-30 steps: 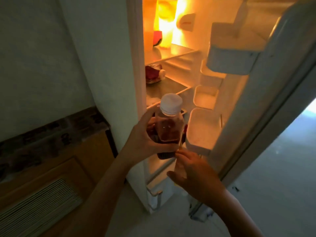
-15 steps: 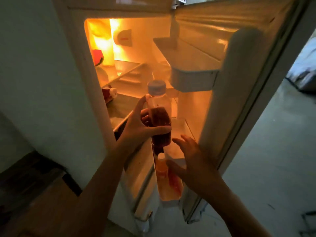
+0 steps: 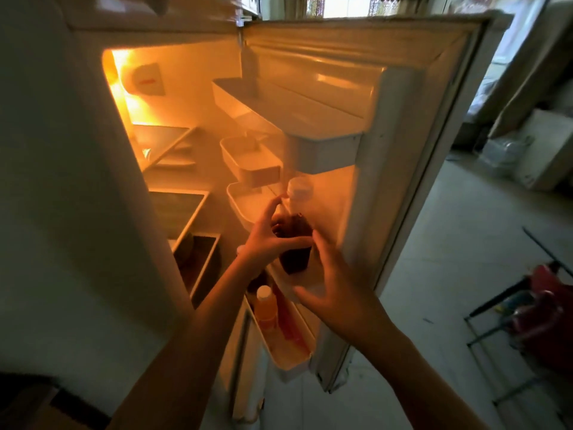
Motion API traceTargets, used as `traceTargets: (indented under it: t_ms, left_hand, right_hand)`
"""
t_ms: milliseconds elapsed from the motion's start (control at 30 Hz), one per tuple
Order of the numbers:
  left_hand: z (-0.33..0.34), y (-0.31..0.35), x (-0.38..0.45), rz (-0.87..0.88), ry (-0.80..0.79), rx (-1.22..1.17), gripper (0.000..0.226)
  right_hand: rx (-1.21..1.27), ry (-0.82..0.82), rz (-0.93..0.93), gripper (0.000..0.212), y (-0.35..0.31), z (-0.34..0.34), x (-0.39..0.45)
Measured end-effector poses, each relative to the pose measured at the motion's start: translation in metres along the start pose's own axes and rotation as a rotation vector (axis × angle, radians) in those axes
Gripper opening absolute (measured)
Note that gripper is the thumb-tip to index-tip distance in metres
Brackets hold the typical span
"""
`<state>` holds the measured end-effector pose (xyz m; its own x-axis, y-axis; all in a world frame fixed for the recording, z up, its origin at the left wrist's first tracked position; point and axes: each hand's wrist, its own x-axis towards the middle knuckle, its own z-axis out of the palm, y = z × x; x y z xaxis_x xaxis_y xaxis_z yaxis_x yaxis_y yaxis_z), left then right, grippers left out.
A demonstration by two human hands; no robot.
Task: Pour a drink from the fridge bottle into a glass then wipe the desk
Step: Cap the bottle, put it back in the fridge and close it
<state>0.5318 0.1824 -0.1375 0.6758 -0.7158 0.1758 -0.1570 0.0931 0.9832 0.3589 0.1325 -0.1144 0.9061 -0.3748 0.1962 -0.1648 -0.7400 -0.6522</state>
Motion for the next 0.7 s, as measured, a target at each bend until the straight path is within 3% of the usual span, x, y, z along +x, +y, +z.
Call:
traceTargets:
  t_ms: [100, 233, 367, 467, 533, 600, 700]
  left_hand:
    - [-0.003, -0.008, 0.003, -0.003, 0.056, -0.073, 0.088]
    - [-0.013, -0.011, 0.007, 0.026, 0.042, 0.017, 0.105]
    - [-0.012, -0.007, -0.001, 0.062, 0.105, 0.100, 0.125]
    - [0.002, 0.008, -0.019, 0.294, 0.315, 0.312, 0.095]
    - [0.018, 0.028, -0.031, 0.479, 0.372, 0.366, 0.075]
    - [0.035, 0.047, -0.038, 0.604, 0.363, 0.387, 0.062]
    - [0.056, 0.070, -0.046, 0.661, 0.429, 0.307, 0.042]
  right_hand:
    - [0.010, 0.022, 0.010, 0.082, -0.002, -0.005, -0.008]
    - [0.007, 0.033, 0.023, 0.082, 0.004, -0.011, -0.018]
    - [-0.118, 0.163, -0.032, 0.072, 0.012, -0.023, -0.025]
    - [-0.182, 0.469, -0.181, 0.039, 0.023, -0.042, -0.030]
    - [-0.226, 0.684, -0.296, 0.026, 0.033, -0.054, -0.030]
    - [-0.157, 0.769, -0.281, 0.040, 0.046, -0.064, -0.027]
    - [0.074, 0.638, -0.158, 0.074, 0.073, -0.063, -0.021]
